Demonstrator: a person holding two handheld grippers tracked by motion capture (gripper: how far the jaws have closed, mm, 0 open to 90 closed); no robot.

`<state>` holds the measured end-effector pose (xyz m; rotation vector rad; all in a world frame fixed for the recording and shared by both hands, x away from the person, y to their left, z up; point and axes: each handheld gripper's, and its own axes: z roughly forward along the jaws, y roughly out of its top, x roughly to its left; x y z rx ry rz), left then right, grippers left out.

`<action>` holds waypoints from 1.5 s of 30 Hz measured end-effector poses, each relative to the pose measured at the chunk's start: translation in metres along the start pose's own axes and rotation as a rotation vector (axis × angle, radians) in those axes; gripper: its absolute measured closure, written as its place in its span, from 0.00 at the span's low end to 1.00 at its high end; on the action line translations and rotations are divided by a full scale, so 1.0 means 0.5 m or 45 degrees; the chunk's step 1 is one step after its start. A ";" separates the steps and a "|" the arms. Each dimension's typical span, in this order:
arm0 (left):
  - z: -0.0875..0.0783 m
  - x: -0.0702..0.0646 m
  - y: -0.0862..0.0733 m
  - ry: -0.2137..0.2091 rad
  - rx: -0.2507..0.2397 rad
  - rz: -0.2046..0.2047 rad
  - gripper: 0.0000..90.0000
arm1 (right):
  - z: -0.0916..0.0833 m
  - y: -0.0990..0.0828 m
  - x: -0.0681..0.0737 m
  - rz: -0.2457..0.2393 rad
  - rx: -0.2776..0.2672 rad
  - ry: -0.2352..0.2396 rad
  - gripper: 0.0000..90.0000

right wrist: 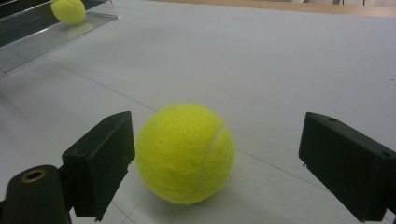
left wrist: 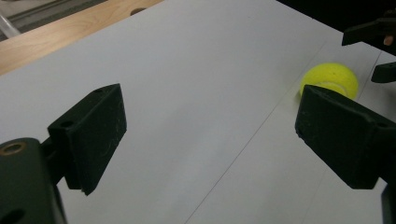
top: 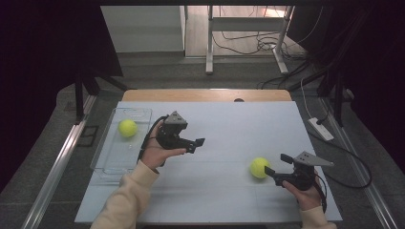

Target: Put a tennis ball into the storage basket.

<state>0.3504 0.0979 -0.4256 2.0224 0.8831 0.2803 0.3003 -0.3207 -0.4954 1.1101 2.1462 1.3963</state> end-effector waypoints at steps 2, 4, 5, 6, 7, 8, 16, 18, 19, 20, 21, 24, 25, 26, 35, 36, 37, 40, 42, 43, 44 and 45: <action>0.003 -0.004 0.003 -0.007 0.000 0.007 0.11 | 0.000 0.000 -0.001 0.002 0.000 0.001 0.12; 0.007 -0.007 0.005 -0.011 0.002 0.011 0.11 | 0.000 0.000 -0.001 0.002 0.000 0.001 0.12; 0.008 -0.008 0.005 -0.012 0.003 0.012 0.11 | 0.000 0.000 -0.001 0.002 -0.001 0.001 0.12; 0.010 -0.009 0.006 -0.016 0.004 0.013 0.11 | 0.000 0.000 -0.001 0.002 0.000 0.001 0.12; 0.012 -0.010 0.007 -0.018 0.003 0.010 0.11 | 0.000 0.000 -0.001 0.001 0.001 0.001 0.12; 0.012 -0.010 0.007 -0.018 0.003 0.010 0.11 | 0.000 0.000 -0.002 0.002 0.001 0.000 0.12; 0.031 -0.017 0.012 -0.040 0.011 0.011 0.11 | -0.002 0.000 -0.001 0.003 0.000 -0.002 0.12; 0.037 -0.020 0.013 -0.047 0.015 0.016 0.11 | -0.002 0.000 -0.002 0.002 -0.003 -0.004 0.12; 0.040 -0.021 0.013 -0.050 0.017 0.019 0.11 | -0.003 0.000 -0.002 0.004 -0.004 -0.004 0.12; 0.042 -0.023 0.013 -0.053 0.018 0.019 0.11 | -0.003 0.000 -0.002 0.004 -0.005 -0.005 0.12; 0.044 -0.024 0.014 -0.056 0.021 0.022 0.11 | -0.003 0.000 -0.002 0.005 -0.004 -0.005 0.12; 0.049 -0.027 0.015 -0.063 0.021 0.026 0.11 | -0.004 0.000 -0.002 0.005 -0.004 -0.005 0.12; 0.051 -0.028 0.015 -0.068 0.020 0.024 0.11 | -0.004 0.000 -0.002 0.005 -0.003 -0.008 0.12; 0.054 -0.030 0.015 -0.072 0.022 0.026 0.11 | -0.005 0.000 -0.003 0.005 -0.002 -0.008 0.12; 0.077 -0.043 0.019 -0.106 0.032 0.035 0.11 | -0.007 -0.002 -0.004 0.012 -0.003 -0.013 0.12; 0.079 -0.044 0.019 -0.109 0.038 0.041 0.11 | -0.007 -0.002 -0.004 0.011 -0.003 -0.014 0.12; 0.082 -0.046 0.020 -0.112 0.038 0.044 0.11 | -0.008 -0.003 -0.005 0.012 -0.003 -0.015 0.12; 0.089 -0.052 0.022 -0.122 0.042 0.048 0.11 | -0.009 -0.003 -0.006 0.016 -0.005 -0.019 0.12; 0.094 -0.057 0.023 -0.130 0.044 0.048 0.11 | -0.010 -0.003 -0.007 0.018 -0.006 -0.020 0.12; 0.097 -0.059 0.023 -0.133 0.049 0.054 0.11 | -0.010 -0.004 -0.007 0.019 -0.007 -0.021 0.12; 0.101 -0.061 0.023 -0.135 0.053 0.068 0.11 | -0.010 -0.004 -0.007 0.019 -0.008 -0.021 0.12; 0.104 -0.064 0.023 -0.138 0.057 0.069 0.11 | -0.011 -0.004 -0.007 0.016 -0.006 -0.023 0.12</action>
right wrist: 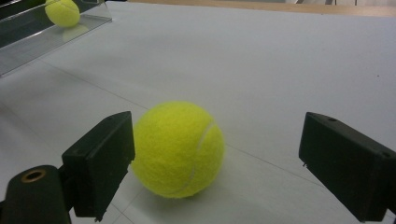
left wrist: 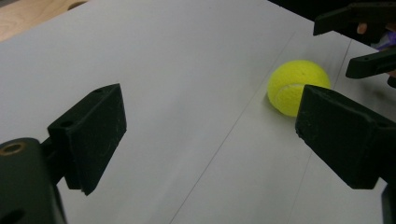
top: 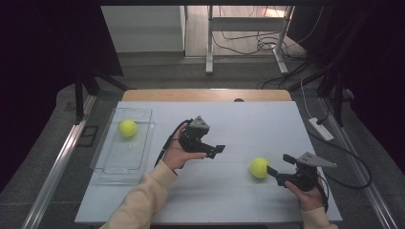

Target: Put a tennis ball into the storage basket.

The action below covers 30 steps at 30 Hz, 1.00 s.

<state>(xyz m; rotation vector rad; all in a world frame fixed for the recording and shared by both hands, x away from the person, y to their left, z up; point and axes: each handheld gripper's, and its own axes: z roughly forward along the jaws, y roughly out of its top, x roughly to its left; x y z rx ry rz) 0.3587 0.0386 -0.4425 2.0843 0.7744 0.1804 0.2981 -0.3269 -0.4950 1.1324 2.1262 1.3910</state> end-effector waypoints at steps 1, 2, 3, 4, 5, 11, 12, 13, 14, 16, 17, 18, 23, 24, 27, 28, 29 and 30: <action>0.002 -0.001 0.000 -0.001 0.004 0.005 0.10 | 0.000 0.000 0.000 0.000 0.000 -0.001 0.12; 0.006 -0.003 0.000 -0.007 0.008 0.007 0.10 | 0.000 0.000 0.000 -0.001 -0.001 -0.003 0.12; 0.009 -0.005 0.001 -0.010 0.015 0.013 0.10 | 0.000 -0.001 -0.001 0.000 -0.001 -0.004 0.12; 0.011 -0.006 0.001 -0.012 0.018 0.018 0.10 | 0.000 -0.001 -0.001 0.003 -0.004 -0.003 0.12; 0.011 -0.006 0.001 -0.012 0.018 0.018 0.10 | -0.001 -0.001 -0.001 0.004 -0.004 -0.003 0.12; 0.032 -0.019 0.004 -0.041 0.028 0.027 0.10 | -0.002 -0.001 -0.002 0.007 -0.003 -0.010 0.12; 0.032 -0.019 0.004 -0.041 0.028 0.027 0.10 | -0.002 -0.001 -0.002 0.007 -0.003 -0.010 0.12; 0.039 -0.024 0.004 -0.051 0.033 0.035 0.10 | -0.002 -0.001 -0.003 0.009 -0.011 -0.012 0.12; 0.042 -0.026 0.004 -0.056 0.032 0.036 0.10 | -0.002 0.000 -0.003 0.012 -0.008 -0.015 0.12; 0.050 -0.032 0.005 -0.066 0.040 0.044 0.10 | -0.002 -0.001 -0.004 0.014 -0.007 -0.015 0.12; 0.050 -0.032 0.005 -0.066 0.040 0.044 0.10 | -0.002 -0.001 -0.004 0.014 -0.007 -0.015 0.12; 0.054 -0.035 0.006 -0.070 0.040 0.045 0.10 | -0.002 -0.001 -0.004 0.015 -0.007 -0.015 0.12; 0.067 -0.046 0.006 -0.087 0.054 0.064 0.10 | -0.001 -0.001 -0.003 0.017 -0.005 -0.012 0.12; 0.070 -0.047 0.006 -0.089 0.056 0.068 0.10 | -0.001 -0.001 -0.003 0.017 -0.005 -0.012 0.12; 0.075 -0.050 0.006 -0.096 0.059 0.064 0.10 | -0.001 -0.001 -0.004 0.020 -0.007 -0.012 0.12; 0.076 -0.050 0.006 -0.105 0.056 0.058 0.10 | -0.001 -0.001 -0.004 0.016 -0.006 -0.012 0.12; 0.077 -0.050 0.006 -0.110 0.054 0.056 0.10 | -0.001 -0.001 -0.004 0.014 -0.003 -0.014 0.12; 0.078 -0.051 0.006 -0.106 0.056 0.057 0.10 | -0.001 -0.001 -0.004 0.016 -0.001 -0.014 0.12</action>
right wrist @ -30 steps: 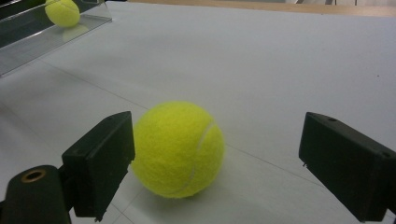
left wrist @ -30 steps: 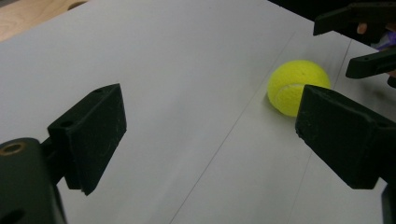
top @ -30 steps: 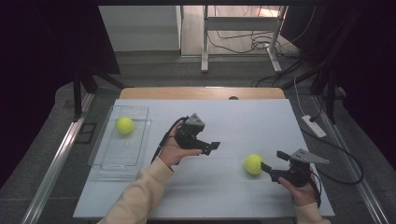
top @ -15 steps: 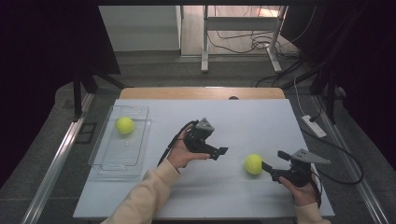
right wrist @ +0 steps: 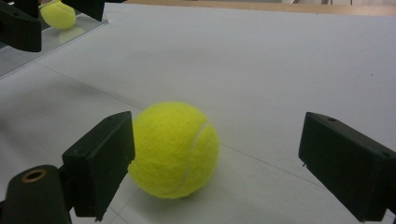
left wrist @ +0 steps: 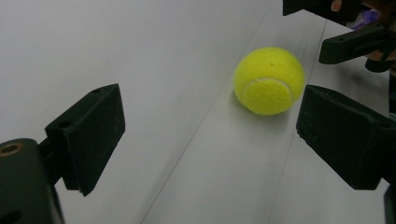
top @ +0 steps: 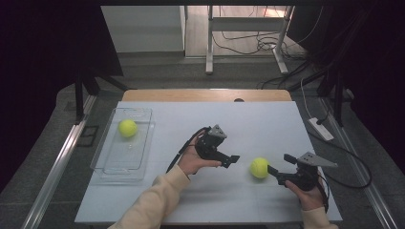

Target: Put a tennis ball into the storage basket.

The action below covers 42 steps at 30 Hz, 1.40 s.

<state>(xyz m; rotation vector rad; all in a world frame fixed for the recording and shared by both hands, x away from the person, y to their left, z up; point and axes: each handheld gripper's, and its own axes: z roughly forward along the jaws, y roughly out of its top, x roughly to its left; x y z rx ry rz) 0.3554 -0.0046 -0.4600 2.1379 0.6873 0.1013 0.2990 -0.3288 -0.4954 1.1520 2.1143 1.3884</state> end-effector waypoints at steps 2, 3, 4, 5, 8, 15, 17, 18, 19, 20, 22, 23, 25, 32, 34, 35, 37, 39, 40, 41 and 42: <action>0.003 -0.001 0.000 -0.001 0.006 0.002 0.10 | 0.001 0.000 0.000 -0.002 -0.003 0.001 0.12; 0.004 -0.001 0.000 -0.002 0.007 0.003 0.10 | 0.001 0.000 0.000 -0.003 -0.003 0.002 0.12; 0.004 -0.001 0.000 -0.002 0.007 0.003 0.10 | 0.001 0.000 0.000 -0.003 -0.003 0.002 0.12; 0.005 -0.003 0.000 -0.005 0.008 0.005 0.10 | 0.001 0.000 0.000 -0.002 -0.002 0.001 0.12; 0.011 -0.006 0.000 -0.012 0.011 0.007 0.10 | 0.001 0.000 0.000 -0.002 -0.004 0.000 0.12; 0.025 -0.012 0.002 -0.027 0.028 0.019 0.09 | 0.001 0.000 0.000 0.000 -0.002 -0.003 0.12; 0.028 -0.015 0.003 -0.031 0.038 0.027 0.09 | 0.001 0.000 0.000 0.001 0.003 -0.004 0.12; 0.031 -0.017 0.004 -0.034 0.039 0.028 0.09 | 0.001 0.000 0.000 0.002 0.003 -0.004 0.12; 0.033 -0.019 0.004 -0.038 0.045 0.033 0.09 | 0.001 0.000 0.000 0.001 0.002 -0.004 0.12; 0.035 -0.020 0.005 -0.040 0.048 0.037 0.09 | 0.001 0.000 0.000 0.001 -0.001 -0.002 0.12; 0.042 -0.025 0.007 -0.047 0.049 0.040 0.09 | 0.002 0.000 0.000 -0.002 -0.002 -0.003 0.12; 0.044 -0.026 0.007 -0.050 0.050 0.043 0.09 | 0.001 0.000 0.000 0.001 -0.001 -0.003 0.12; 0.047 -0.028 0.008 -0.052 0.050 0.041 0.09 | 0.000 0.000 0.000 0.001 -0.001 -0.005 0.12; 0.063 -0.037 0.010 -0.070 0.079 0.059 0.09 | 0.000 0.000 -0.001 0.003 -0.010 -0.006 0.12; 0.066 -0.038 0.010 -0.070 0.086 0.065 0.09 | -0.001 0.000 -0.001 0.003 -0.011 -0.005 0.12; 0.069 -0.039 0.010 -0.073 0.087 0.063 0.09 | -0.001 0.000 -0.001 0.002 -0.012 -0.005 0.12; 0.072 -0.041 0.011 -0.072 0.089 0.065 0.09 | -0.001 0.001 -0.001 0.003 -0.011 -0.005 0.12; 0.075 -0.043 0.013 -0.074 0.094 0.074 0.09 | 0.000 0.001 0.000 0.002 -0.012 -0.005 0.12; 0.075 -0.043 0.013 -0.074 0.094 0.074 0.09 | 0.000 0.001 0.000 0.002 -0.012 -0.005 0.12; 0.080 -0.046 0.016 -0.080 0.097 0.080 0.09 | -0.001 0.001 0.000 0.003 -0.014 -0.005 0.12; 0.080 -0.046 0.016 -0.080 0.097 0.080 0.09 | -0.001 0.001 0.000 0.003 -0.014 -0.005 0.12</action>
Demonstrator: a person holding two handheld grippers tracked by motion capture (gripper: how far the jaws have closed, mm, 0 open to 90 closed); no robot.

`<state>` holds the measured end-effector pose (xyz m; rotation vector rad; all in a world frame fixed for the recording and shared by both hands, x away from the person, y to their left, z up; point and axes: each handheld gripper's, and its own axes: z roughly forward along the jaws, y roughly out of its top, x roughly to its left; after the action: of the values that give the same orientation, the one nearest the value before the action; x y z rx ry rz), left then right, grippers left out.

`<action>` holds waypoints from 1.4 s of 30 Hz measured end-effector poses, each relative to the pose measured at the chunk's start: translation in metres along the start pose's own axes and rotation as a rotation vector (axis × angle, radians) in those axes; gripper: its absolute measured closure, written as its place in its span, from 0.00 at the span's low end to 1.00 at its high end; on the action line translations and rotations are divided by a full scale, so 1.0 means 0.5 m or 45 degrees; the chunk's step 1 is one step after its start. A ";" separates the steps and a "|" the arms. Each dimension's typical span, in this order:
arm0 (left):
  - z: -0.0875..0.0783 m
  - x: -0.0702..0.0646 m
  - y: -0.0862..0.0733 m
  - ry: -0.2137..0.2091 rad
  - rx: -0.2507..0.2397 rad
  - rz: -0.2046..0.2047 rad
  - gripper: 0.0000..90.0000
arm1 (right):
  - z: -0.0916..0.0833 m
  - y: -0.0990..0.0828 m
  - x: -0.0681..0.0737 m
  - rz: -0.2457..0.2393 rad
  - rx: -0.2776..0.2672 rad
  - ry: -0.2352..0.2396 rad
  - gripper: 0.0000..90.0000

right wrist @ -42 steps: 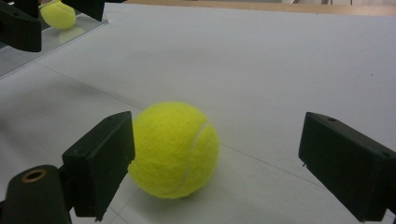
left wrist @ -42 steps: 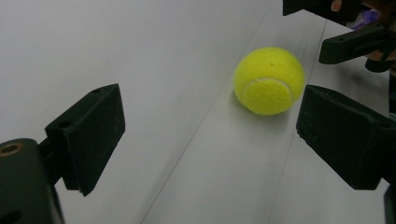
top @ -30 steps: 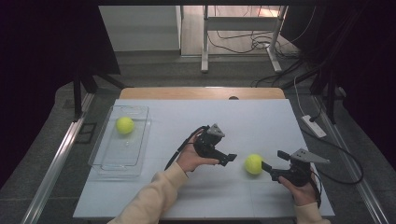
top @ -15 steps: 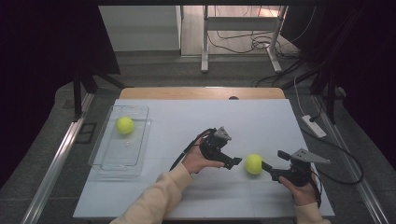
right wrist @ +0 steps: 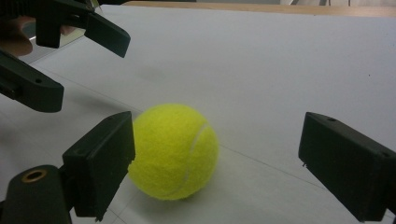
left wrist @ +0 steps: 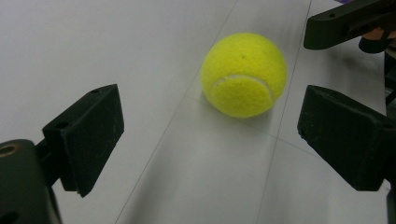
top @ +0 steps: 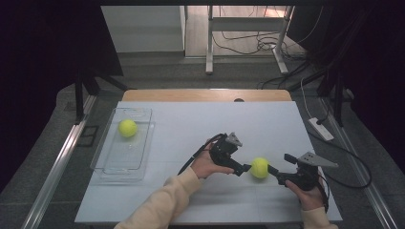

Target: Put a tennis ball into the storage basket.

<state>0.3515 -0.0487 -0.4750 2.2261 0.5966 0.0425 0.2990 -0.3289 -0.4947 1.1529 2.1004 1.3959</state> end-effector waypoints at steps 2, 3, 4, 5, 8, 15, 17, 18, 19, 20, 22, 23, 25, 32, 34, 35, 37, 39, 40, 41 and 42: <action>0.007 -0.005 0.004 -0.006 0.009 0.011 0.09 | 0.000 0.000 -0.001 0.002 0.000 -0.001 0.12; 0.010 -0.007 0.005 -0.007 0.003 0.008 0.09 | 0.000 0.000 -0.001 0.000 -0.002 -0.002 0.12; 0.012 -0.009 0.007 -0.012 0.005 0.010 0.09 | 0.000 0.000 -0.001 0.000 -0.002 -0.002 0.12; 0.014 -0.009 0.008 -0.015 0.014 0.019 0.09 | 0.000 0.000 -0.001 0.000 -0.002 -0.002 0.12; 0.021 -0.014 0.010 -0.021 0.020 0.027 0.09 | -0.001 0.000 -0.002 0.001 -0.003 -0.004 0.12; 0.039 -0.022 0.012 -0.035 0.038 0.040 0.08 | -0.002 0.000 -0.003 0.002 -0.005 -0.005 0.12; 0.041 -0.023 0.012 -0.037 0.041 0.042 0.08 | -0.002 0.000 -0.003 0.003 -0.005 -0.005 0.12; 0.044 -0.023 0.012 -0.038 0.044 0.045 0.08 | -0.003 0.000 -0.003 0.008 -0.009 -0.001 0.12; 0.045 -0.024 0.013 -0.039 0.046 0.045 0.08 | -0.003 0.000 -0.003 0.008 -0.009 -0.001 0.12; 0.047 -0.025 0.014 -0.043 0.048 0.046 0.08 | -0.003 0.000 -0.003 0.009 -0.010 0.000 0.12; 0.051 -0.026 0.015 -0.048 0.052 0.052 0.08 | -0.003 0.000 -0.003 0.010 -0.009 0.000 0.12; 0.054 -0.027 0.016 -0.051 0.053 0.051 0.08 | -0.003 0.000 -0.003 0.010 -0.007 -0.001 0.12; 0.060 -0.028 0.017 -0.057 0.053 0.049 0.08 | -0.002 0.000 -0.003 0.010 -0.010 -0.001 0.12; 0.080 -0.028 0.021 -0.062 0.071 0.048 0.08 | -0.003 0.000 -0.004 0.014 -0.013 -0.001 0.12; 0.084 -0.027 0.022 -0.060 0.074 0.053 0.08 | -0.003 0.000 -0.004 0.014 -0.012 -0.001 0.12; 0.086 -0.027 0.022 -0.062 0.075 0.051 0.08 | -0.003 0.000 -0.004 0.017 -0.016 0.003 0.12; 0.091 -0.029 0.024 -0.067 0.078 0.054 0.08 | -0.003 0.001 -0.005 0.018 -0.018 0.003 0.12; 0.096 -0.030 0.025 -0.069 0.084 0.061 0.08 | -0.004 0.001 -0.005 0.022 -0.019 0.002 0.12; 0.100 -0.031 0.026 -0.072 0.086 0.060 0.08 | -0.004 0.001 -0.005 0.022 -0.018 0.002 0.12; 0.104 -0.032 0.027 -0.073 0.091 0.063 0.08 | -0.004 0.001 -0.006 0.023 -0.018 0.002 0.12; 0.107 -0.033 0.027 -0.074 0.094 0.065 0.08 | -0.004 0.001 -0.006 0.023 -0.017 0.002 0.12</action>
<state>0.3544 -0.1013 -0.4981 2.3054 0.5175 -0.0179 0.2995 -0.3324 -0.4939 1.1691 2.0833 1.4173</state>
